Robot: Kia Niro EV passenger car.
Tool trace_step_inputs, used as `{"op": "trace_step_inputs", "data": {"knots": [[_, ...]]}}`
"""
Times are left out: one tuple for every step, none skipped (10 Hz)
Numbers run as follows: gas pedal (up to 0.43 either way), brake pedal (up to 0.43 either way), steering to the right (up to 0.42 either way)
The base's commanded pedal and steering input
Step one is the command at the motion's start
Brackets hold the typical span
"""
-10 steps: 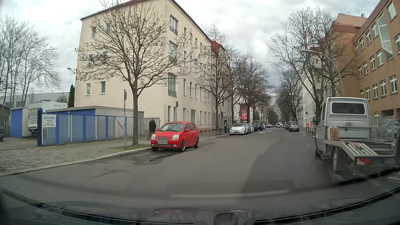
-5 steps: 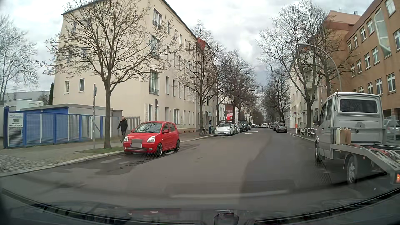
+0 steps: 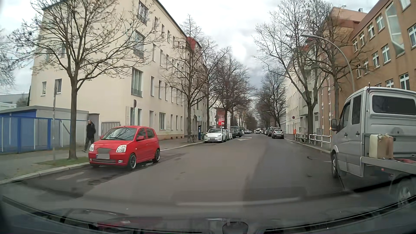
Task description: Follow the waypoints while adhering to traffic rules and regulations
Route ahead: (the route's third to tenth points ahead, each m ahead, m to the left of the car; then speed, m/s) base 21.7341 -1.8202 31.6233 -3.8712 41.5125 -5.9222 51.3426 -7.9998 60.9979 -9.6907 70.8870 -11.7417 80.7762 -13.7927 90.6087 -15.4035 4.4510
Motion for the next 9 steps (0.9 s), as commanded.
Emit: {"op": "trace_step_inputs", "data": {"knots": [[0.138,0.012,0.139],[0.138,0.012,0.138],[0.138,0.012,0.134],[0.138,0.012,0.135],[0.138,0.012,0.135],[0.138,0.012,0.134],[0.138,0.012,0.13],[0.138,0.012,0.124],[0.138,0.012,0.116]]}}
